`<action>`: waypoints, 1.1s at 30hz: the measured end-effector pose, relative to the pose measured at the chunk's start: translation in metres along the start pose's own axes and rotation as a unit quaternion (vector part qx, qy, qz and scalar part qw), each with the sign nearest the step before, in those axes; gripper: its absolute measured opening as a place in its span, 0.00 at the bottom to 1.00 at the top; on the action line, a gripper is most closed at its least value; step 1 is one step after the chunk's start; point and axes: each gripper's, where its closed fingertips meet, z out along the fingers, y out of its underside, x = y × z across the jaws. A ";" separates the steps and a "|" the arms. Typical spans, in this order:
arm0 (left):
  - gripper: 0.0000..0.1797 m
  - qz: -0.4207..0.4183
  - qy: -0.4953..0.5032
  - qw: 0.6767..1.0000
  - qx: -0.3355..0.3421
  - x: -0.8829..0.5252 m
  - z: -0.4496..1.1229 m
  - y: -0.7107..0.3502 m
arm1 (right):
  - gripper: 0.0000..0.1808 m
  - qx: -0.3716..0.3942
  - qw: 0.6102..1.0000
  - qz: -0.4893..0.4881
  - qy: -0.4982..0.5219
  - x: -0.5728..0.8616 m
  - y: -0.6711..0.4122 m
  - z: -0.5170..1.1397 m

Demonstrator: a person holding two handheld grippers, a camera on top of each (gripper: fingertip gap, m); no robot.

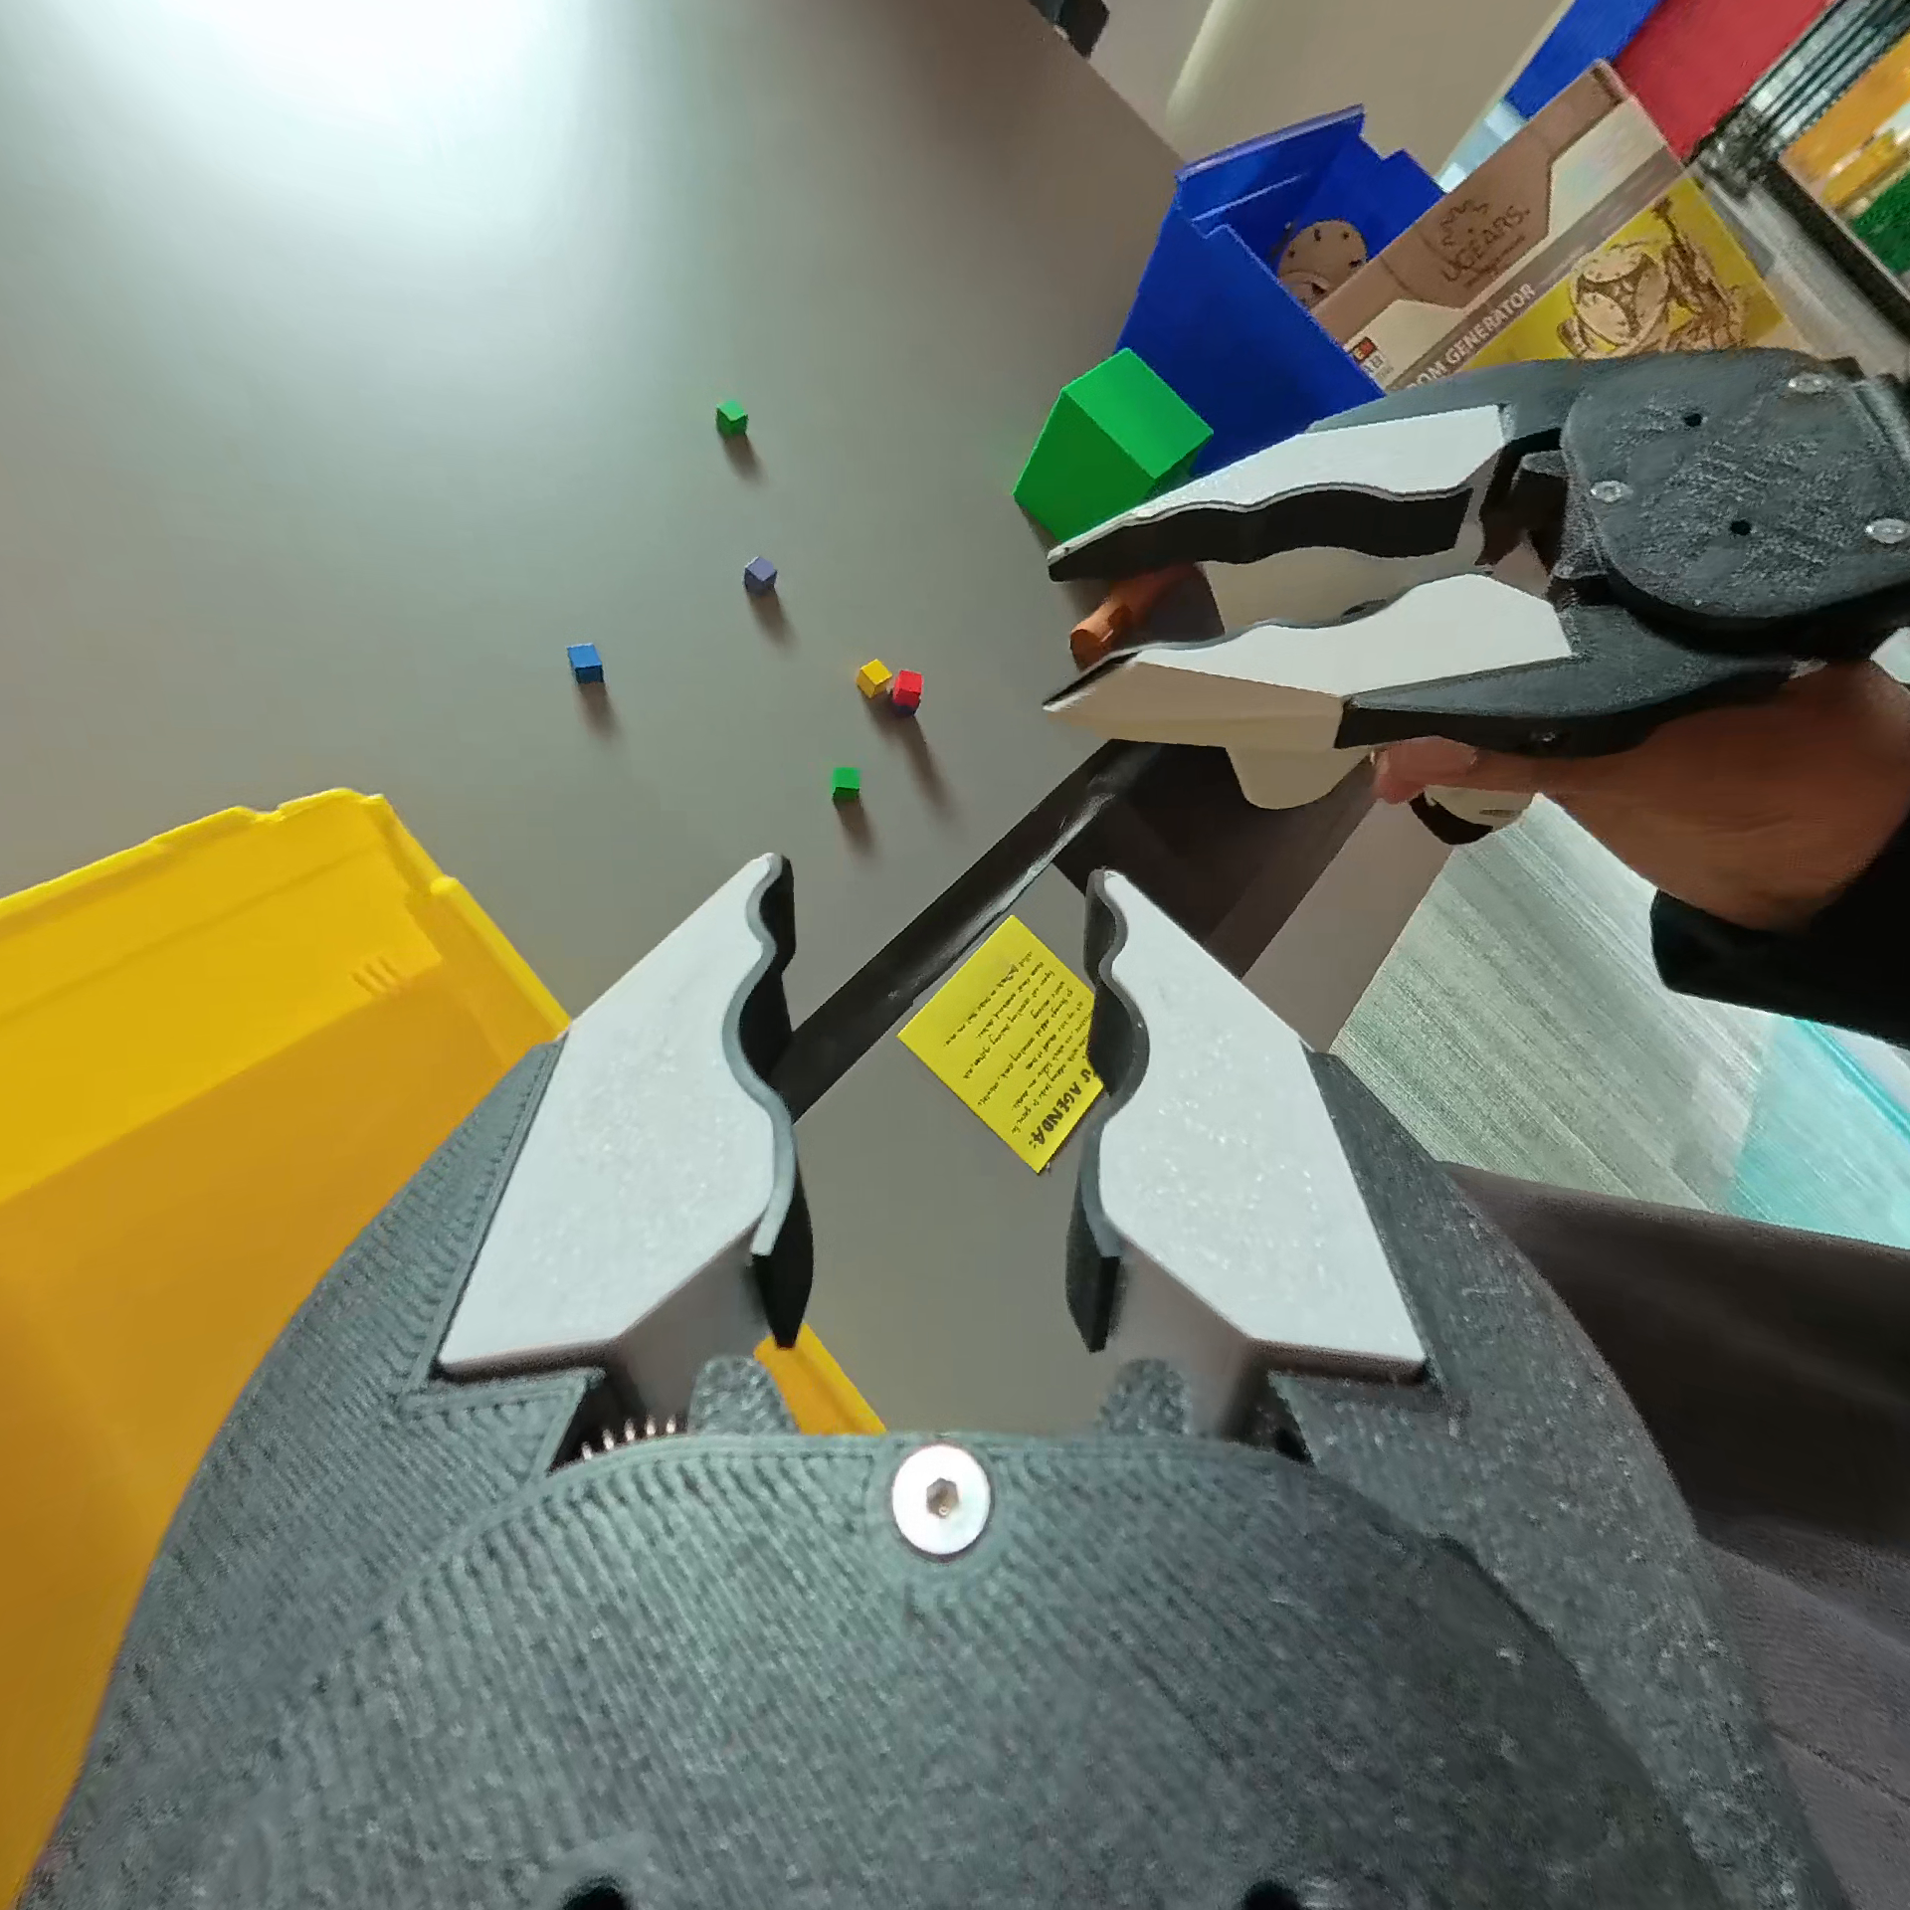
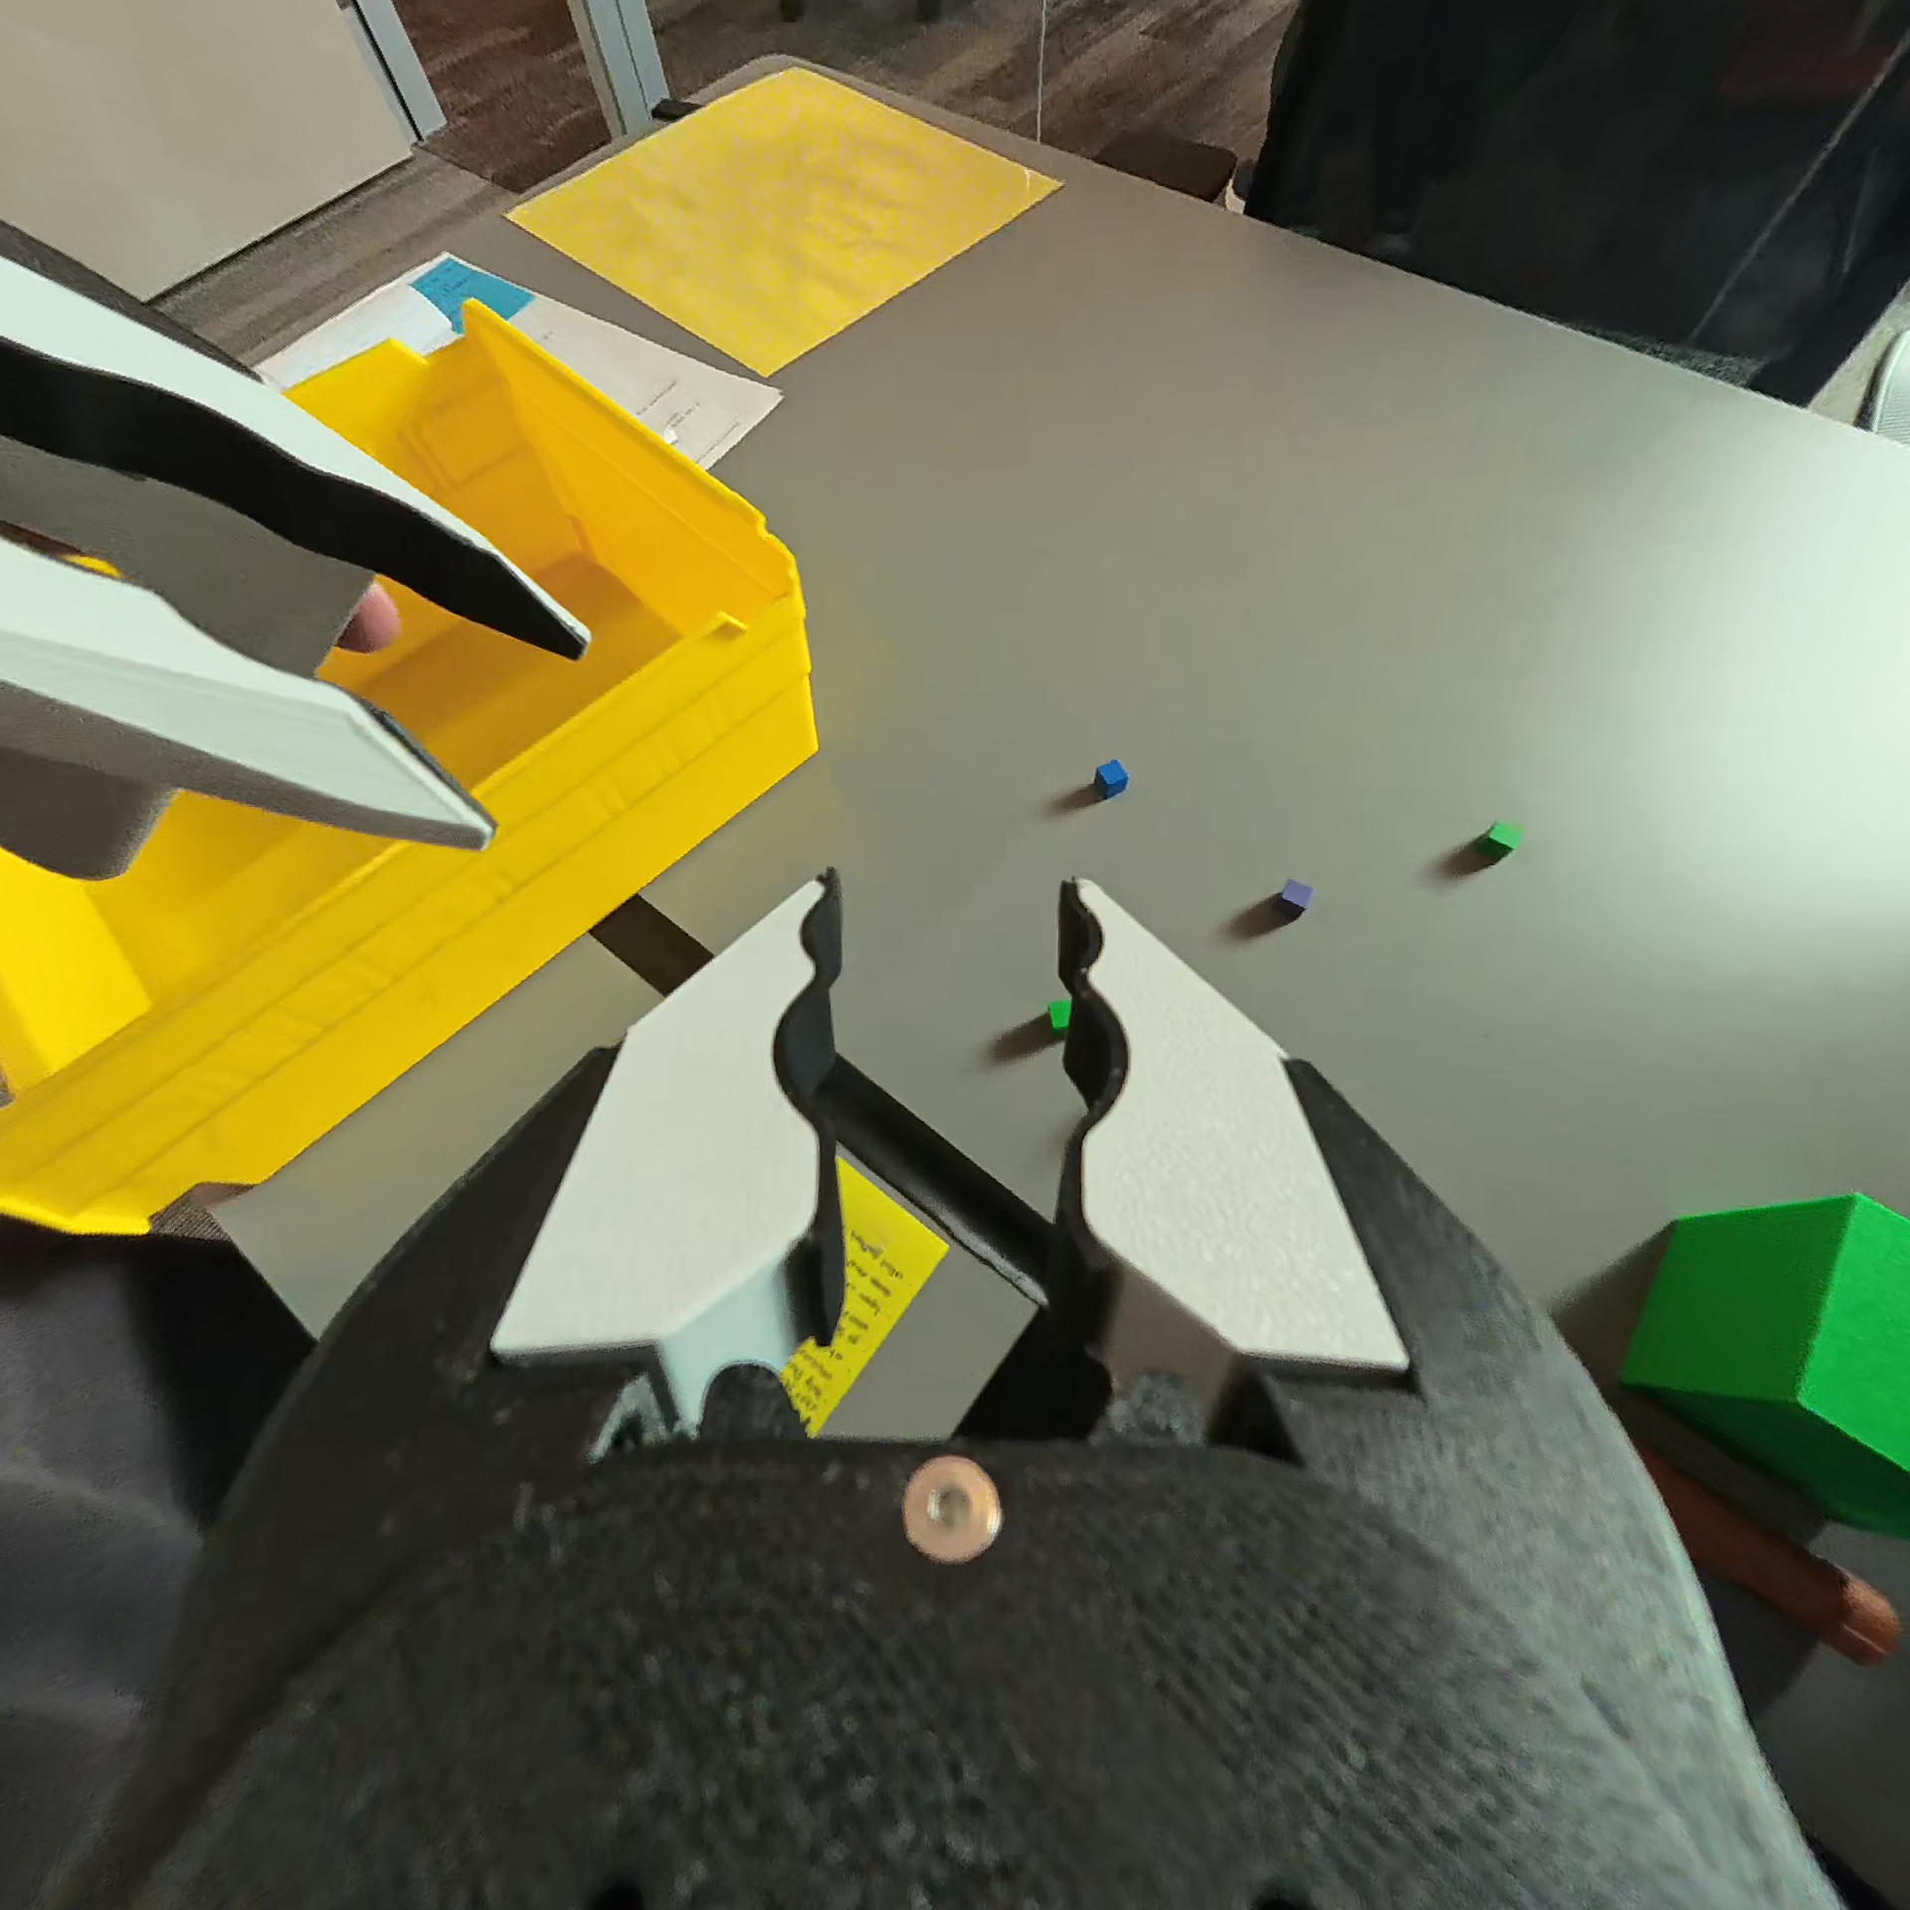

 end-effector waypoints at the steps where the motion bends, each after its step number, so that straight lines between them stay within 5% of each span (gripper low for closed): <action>1: 0.30 -0.004 -0.002 1.000 0.001 -0.001 -0.002 0.001 | 0.23 -0.001 1.000 -0.003 -0.002 -0.003 0.000 0.000; 33: 0.30 -0.010 -0.016 1.000 -0.003 0.011 -0.006 0.025 | 0.24 -0.018 0.999 -0.025 -0.041 -0.055 0.013 -0.002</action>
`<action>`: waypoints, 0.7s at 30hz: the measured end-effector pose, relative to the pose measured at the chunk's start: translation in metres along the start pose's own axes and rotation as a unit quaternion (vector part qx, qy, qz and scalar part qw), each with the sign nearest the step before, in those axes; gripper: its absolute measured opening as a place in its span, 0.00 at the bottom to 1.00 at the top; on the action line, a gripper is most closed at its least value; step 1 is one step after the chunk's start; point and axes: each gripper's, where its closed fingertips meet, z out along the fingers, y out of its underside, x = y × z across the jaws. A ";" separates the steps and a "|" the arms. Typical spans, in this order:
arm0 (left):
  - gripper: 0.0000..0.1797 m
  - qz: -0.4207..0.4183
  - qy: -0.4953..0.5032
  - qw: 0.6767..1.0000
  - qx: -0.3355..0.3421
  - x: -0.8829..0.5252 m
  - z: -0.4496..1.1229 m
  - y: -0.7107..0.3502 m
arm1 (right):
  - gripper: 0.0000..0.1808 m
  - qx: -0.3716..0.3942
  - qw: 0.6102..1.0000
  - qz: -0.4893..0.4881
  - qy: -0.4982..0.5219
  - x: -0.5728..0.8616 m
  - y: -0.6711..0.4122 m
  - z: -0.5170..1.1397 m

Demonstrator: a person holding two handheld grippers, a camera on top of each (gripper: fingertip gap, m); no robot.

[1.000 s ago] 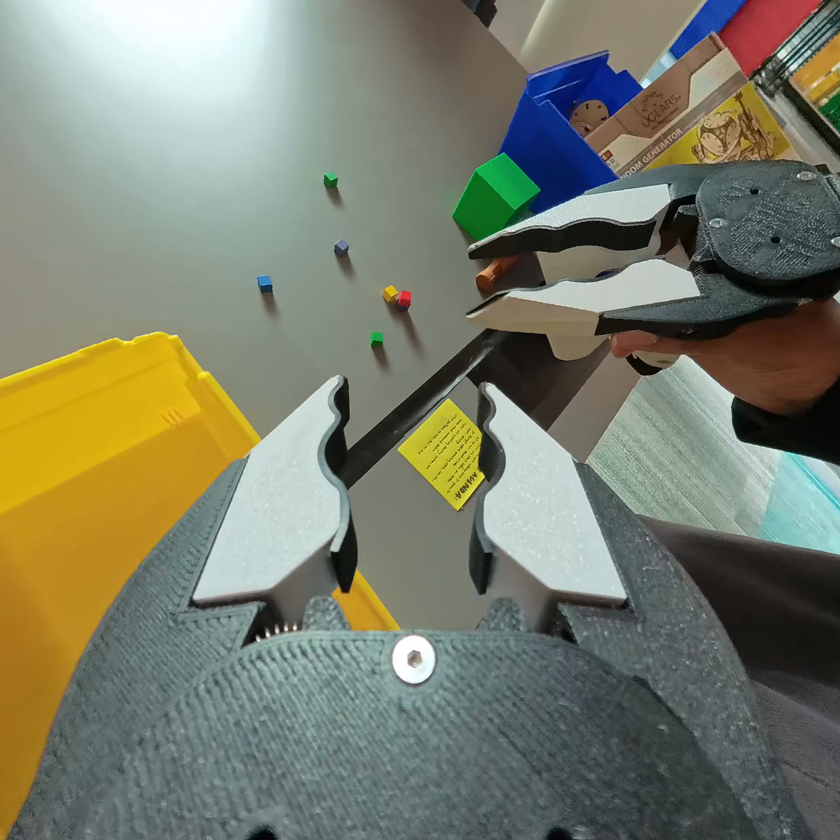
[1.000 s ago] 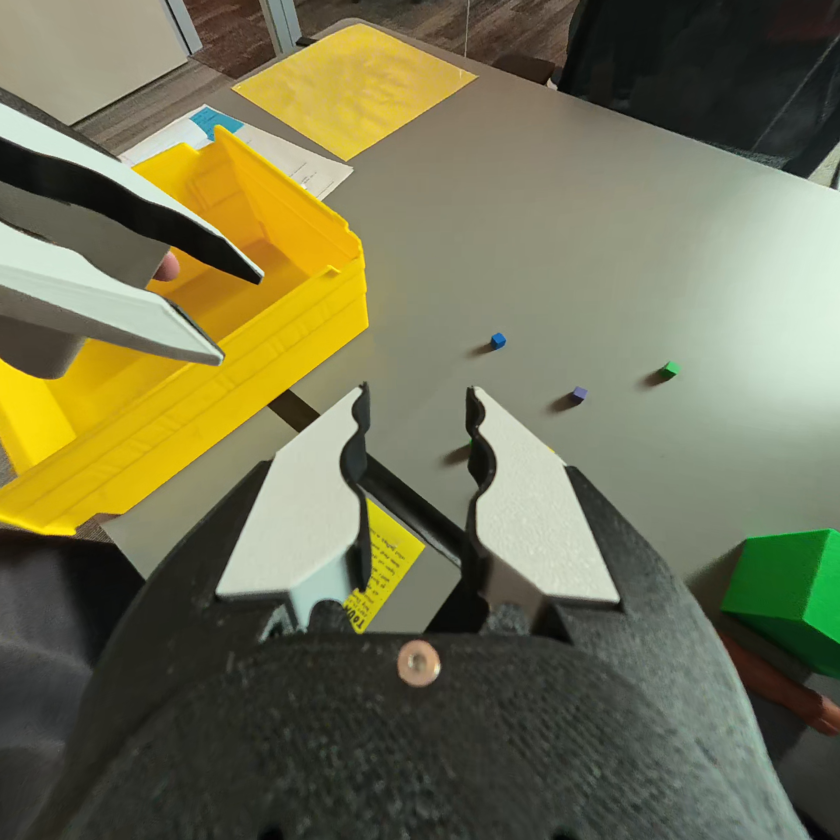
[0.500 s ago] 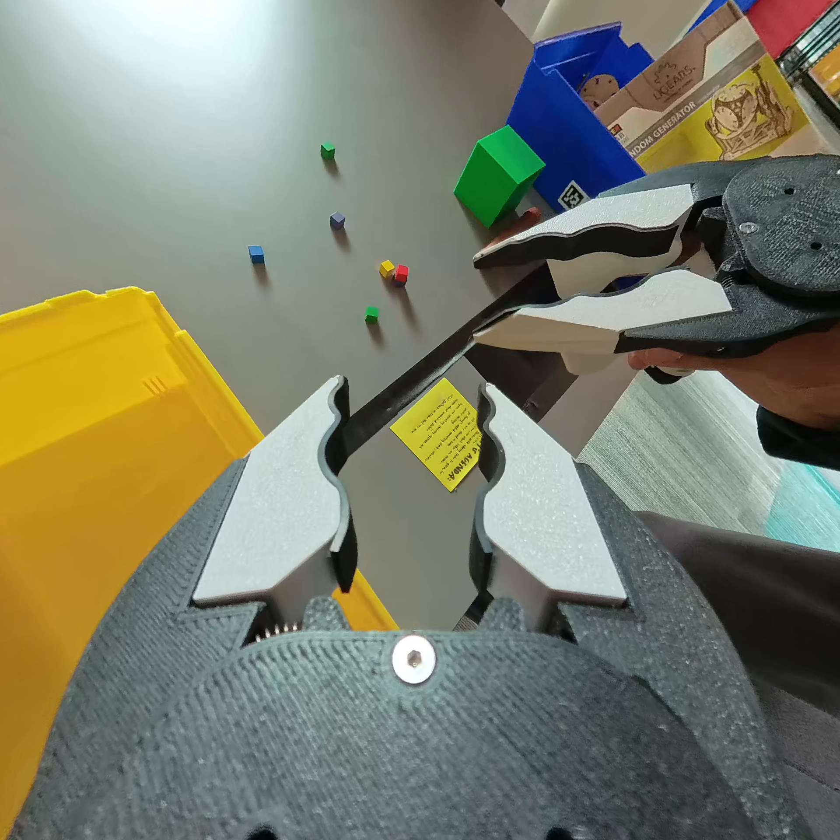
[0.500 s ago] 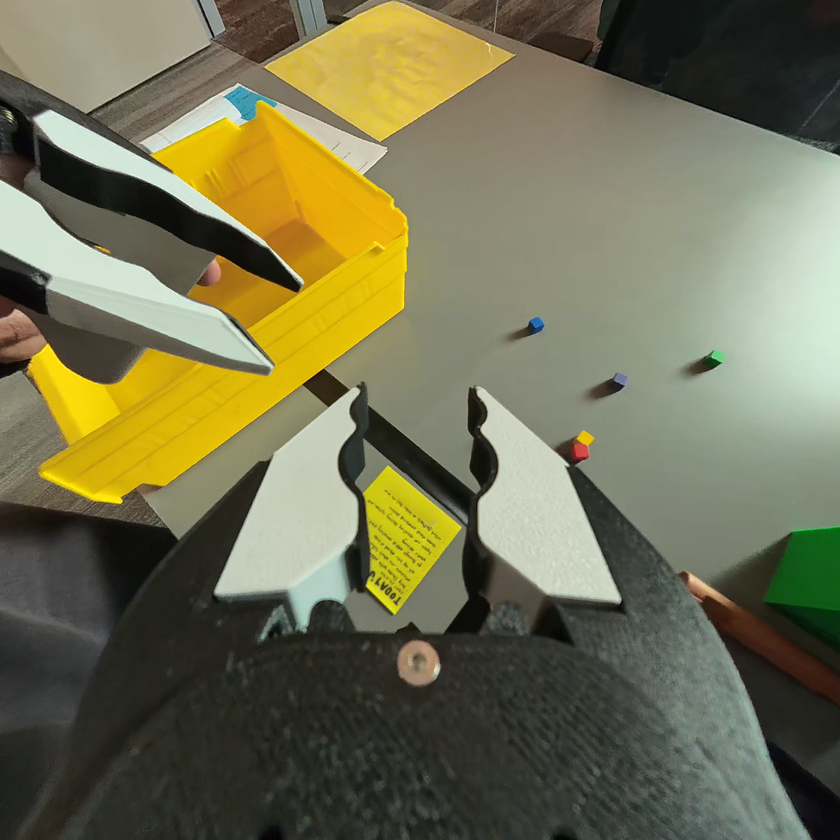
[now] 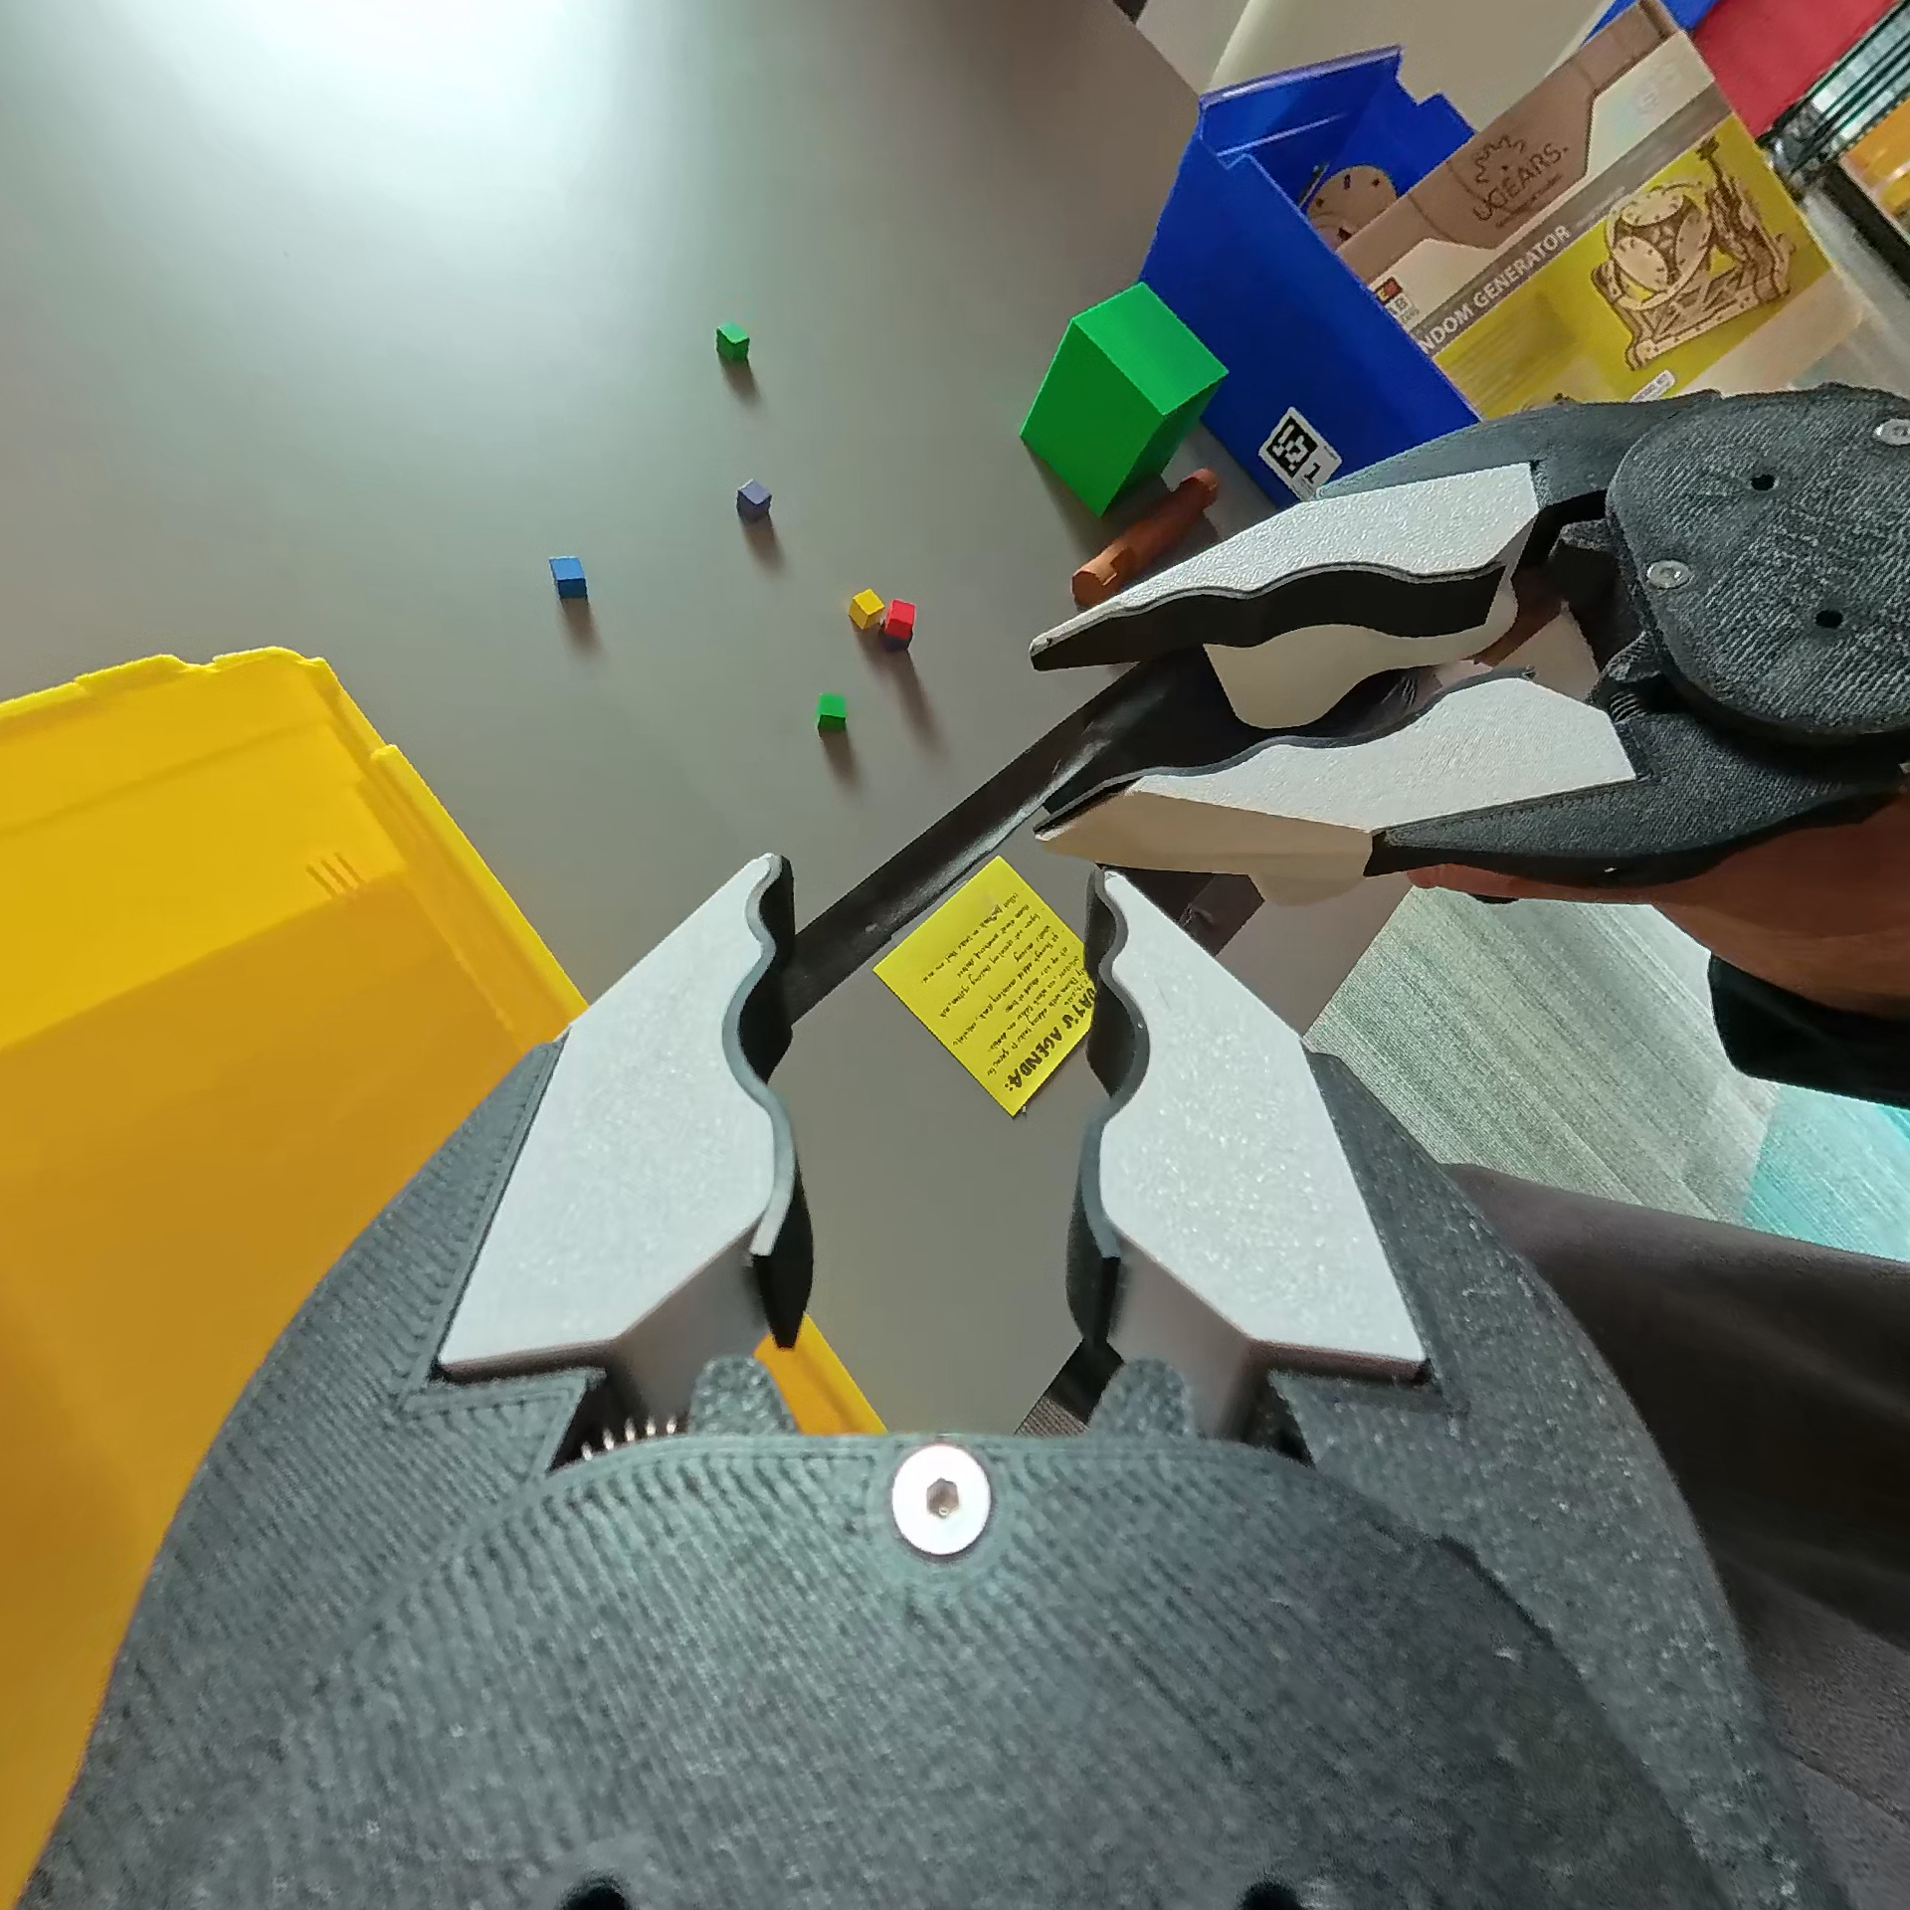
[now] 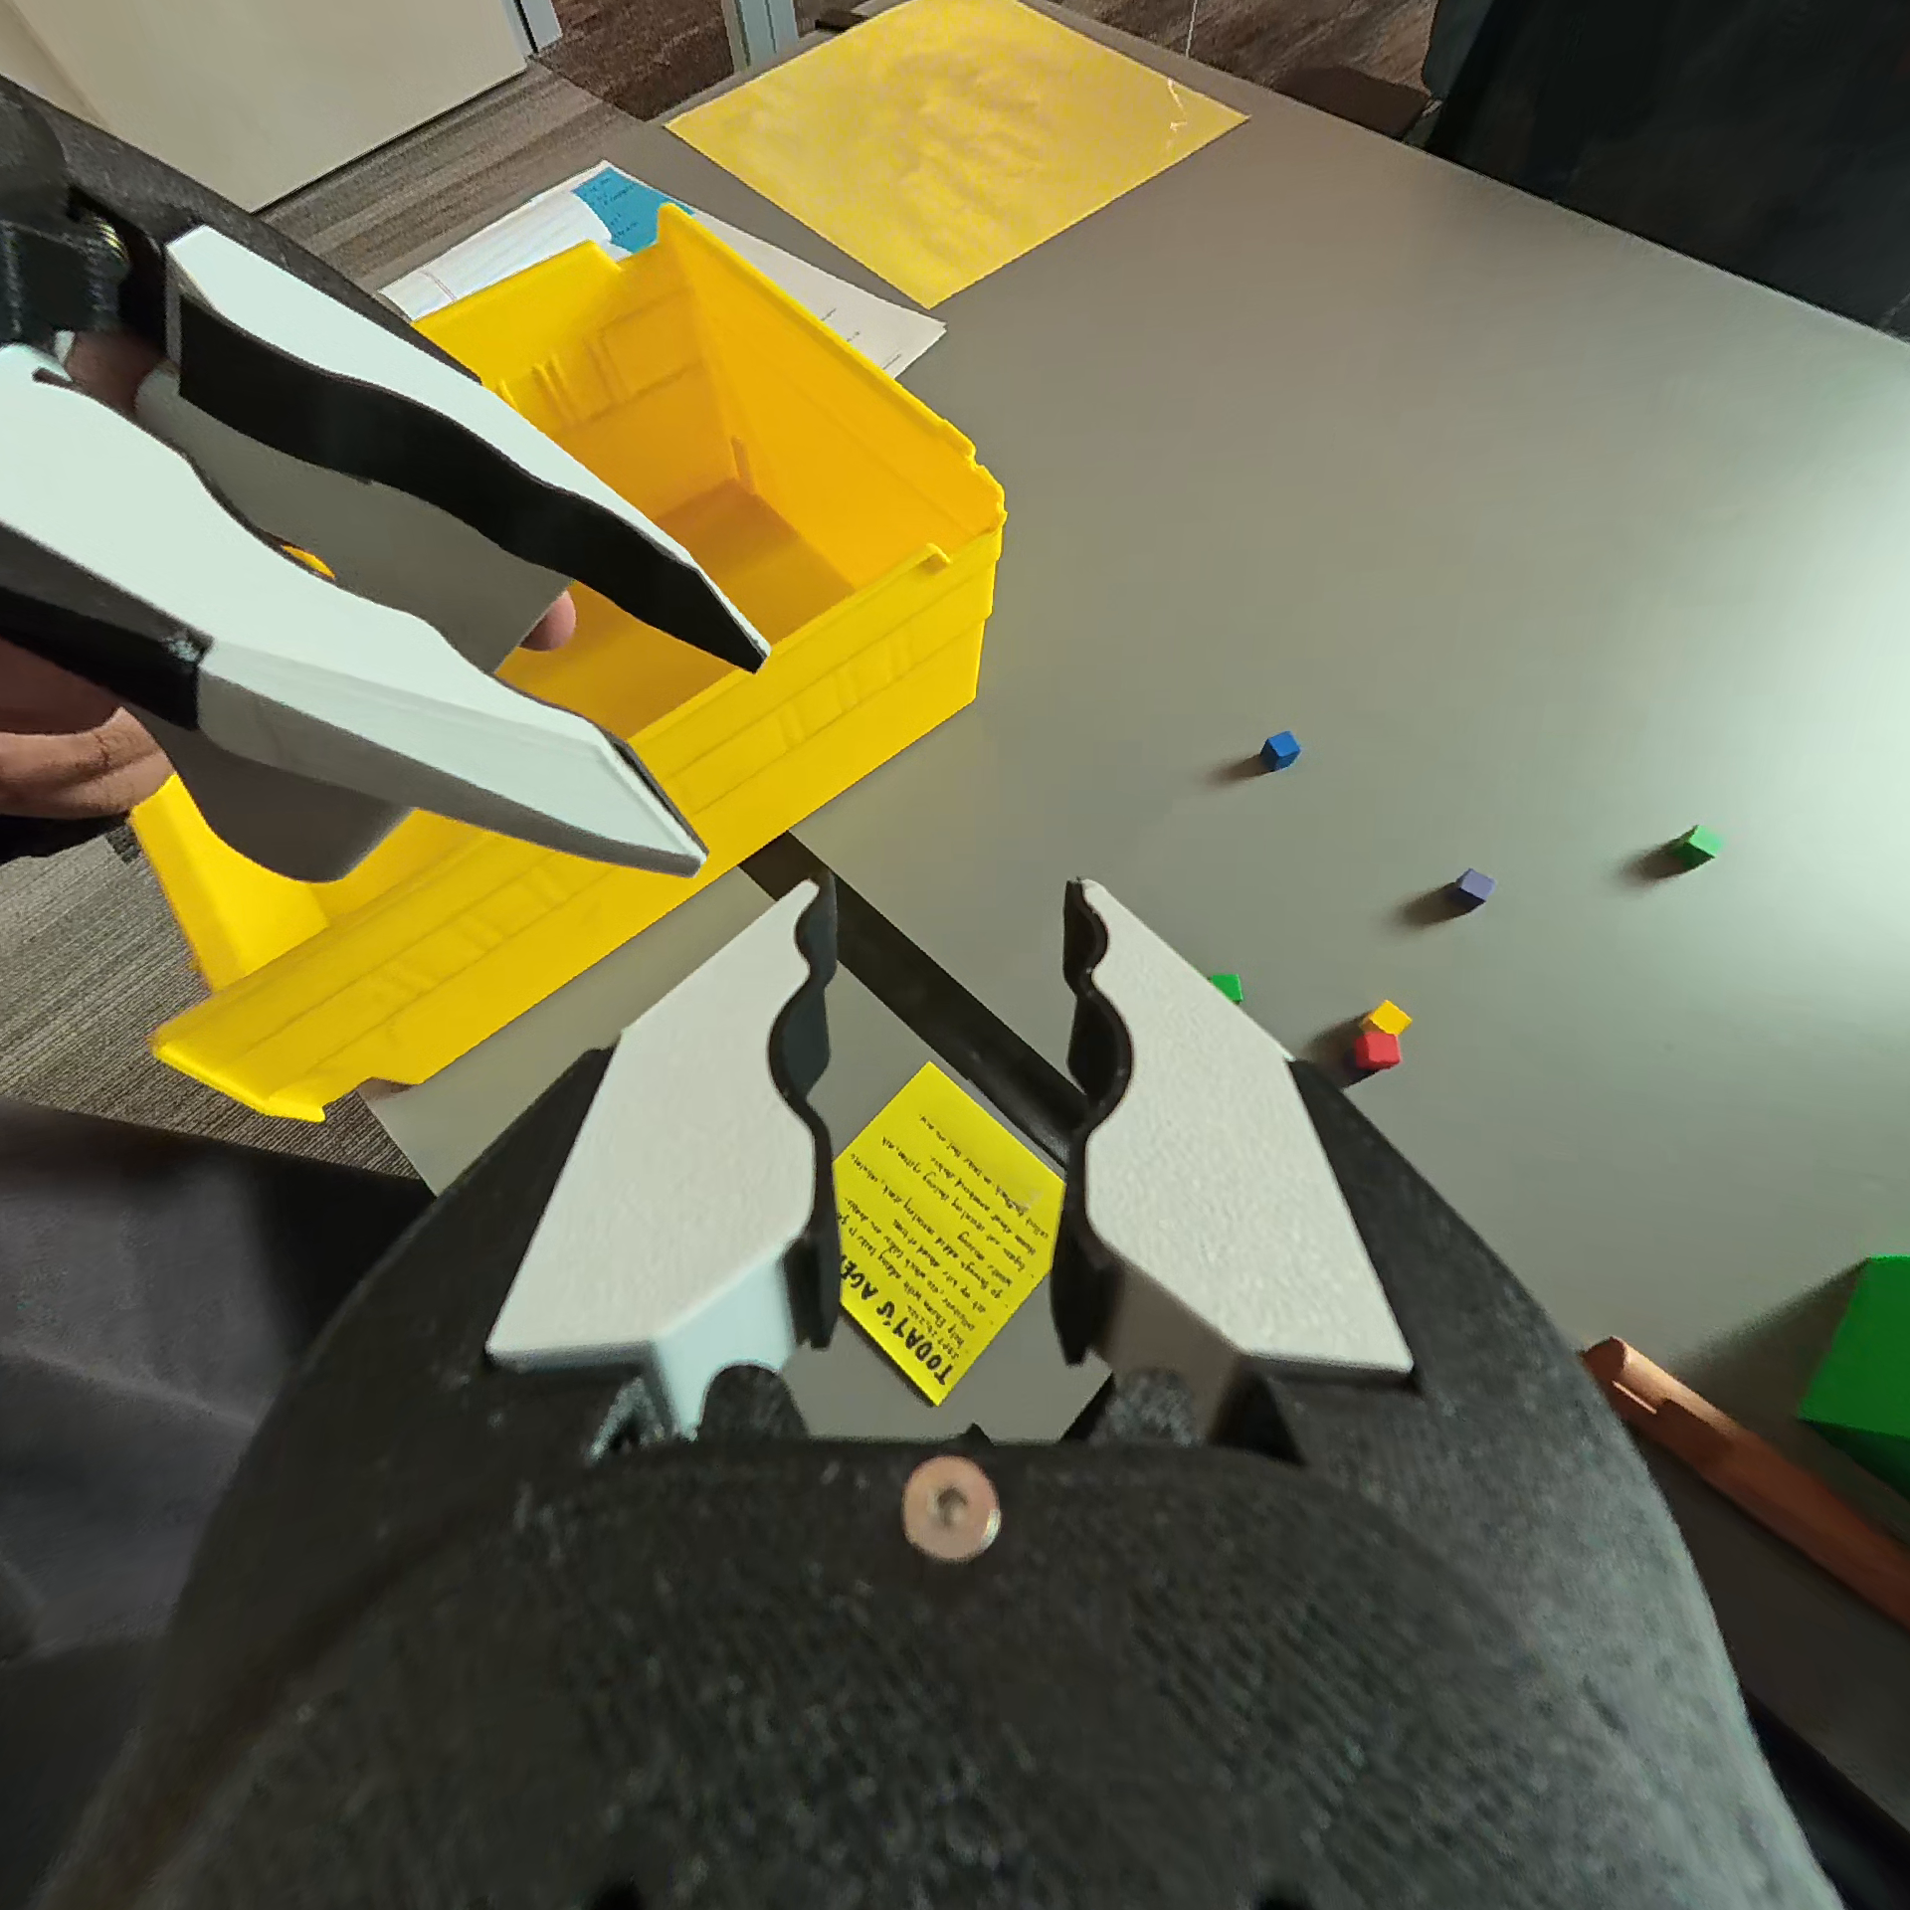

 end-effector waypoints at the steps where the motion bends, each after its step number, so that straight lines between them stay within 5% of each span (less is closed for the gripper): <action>1: 0.30 0.000 -0.001 1.000 0.000 0.000 0.000 0.000 | 0.24 0.000 1.000 0.000 0.000 0.000 0.000 0.000; 21: 0.30 -0.002 -0.003 1.000 0.002 -0.005 0.003 -0.006 | 0.24 -0.002 1.000 -0.001 0.011 0.009 -0.002 0.000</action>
